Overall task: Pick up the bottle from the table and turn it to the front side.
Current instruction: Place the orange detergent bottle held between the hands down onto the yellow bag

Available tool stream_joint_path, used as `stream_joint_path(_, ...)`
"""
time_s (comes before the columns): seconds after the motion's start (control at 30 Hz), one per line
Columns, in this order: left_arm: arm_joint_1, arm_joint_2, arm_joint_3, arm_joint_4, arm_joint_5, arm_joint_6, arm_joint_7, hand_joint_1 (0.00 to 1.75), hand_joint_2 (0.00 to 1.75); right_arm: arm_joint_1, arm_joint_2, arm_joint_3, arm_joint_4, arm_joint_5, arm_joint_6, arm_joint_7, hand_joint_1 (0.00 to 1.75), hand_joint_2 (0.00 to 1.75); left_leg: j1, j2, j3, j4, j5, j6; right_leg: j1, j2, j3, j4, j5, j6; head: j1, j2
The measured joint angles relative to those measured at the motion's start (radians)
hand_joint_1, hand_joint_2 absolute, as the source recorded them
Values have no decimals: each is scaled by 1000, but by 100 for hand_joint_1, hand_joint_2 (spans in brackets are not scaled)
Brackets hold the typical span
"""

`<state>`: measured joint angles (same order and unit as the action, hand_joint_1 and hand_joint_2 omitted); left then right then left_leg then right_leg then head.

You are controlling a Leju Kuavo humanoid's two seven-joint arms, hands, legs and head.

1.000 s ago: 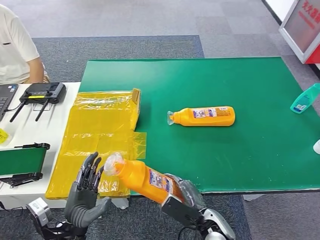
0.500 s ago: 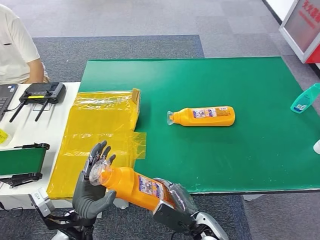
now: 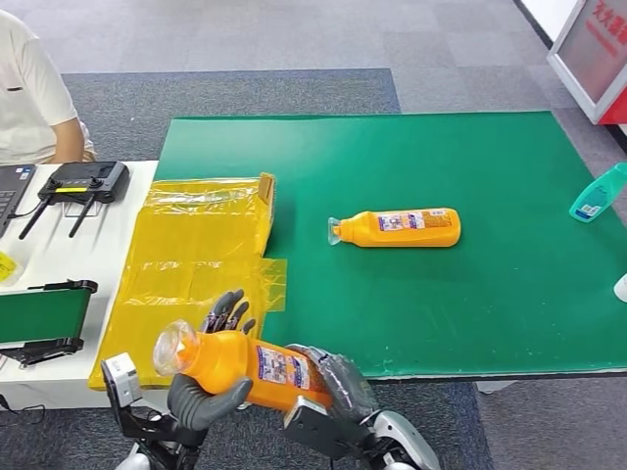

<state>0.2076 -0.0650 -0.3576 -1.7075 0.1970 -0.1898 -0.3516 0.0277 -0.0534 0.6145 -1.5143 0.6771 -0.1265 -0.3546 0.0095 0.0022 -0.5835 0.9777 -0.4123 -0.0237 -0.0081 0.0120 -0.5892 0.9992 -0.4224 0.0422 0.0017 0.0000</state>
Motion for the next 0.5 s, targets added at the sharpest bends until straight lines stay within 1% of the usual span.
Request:
stream_joint_path(0.2,-19,6,-26,61,-22,-7,8,0,175,-19,0,10,8,-2,3,5,175,175,0,0,0,0,0,0,0,0,0,0,0,0,0,0)
stream_joint_path(0.43,-33,17,-50,90,-68,-1,0,0,175,-26,-1,13,28,-11,6,7,175,175,0,0,0,0,0,0,0,0,0,0,0,0,0,0)
stream_joint_path(0.47,-36,19,-55,92,-82,6,-2,35,175,-27,-1,14,32,-13,8,8,175,175,0,0,0,0,0,0,0,0,0,0,0,0,0,0)
stream_joint_path(0.5,-39,20,-59,94,-93,12,-2,79,175,-28,-1,14,37,-16,10,10,175,175,0,0,0,0,0,0,0,0,0,0,0,0,0,0)
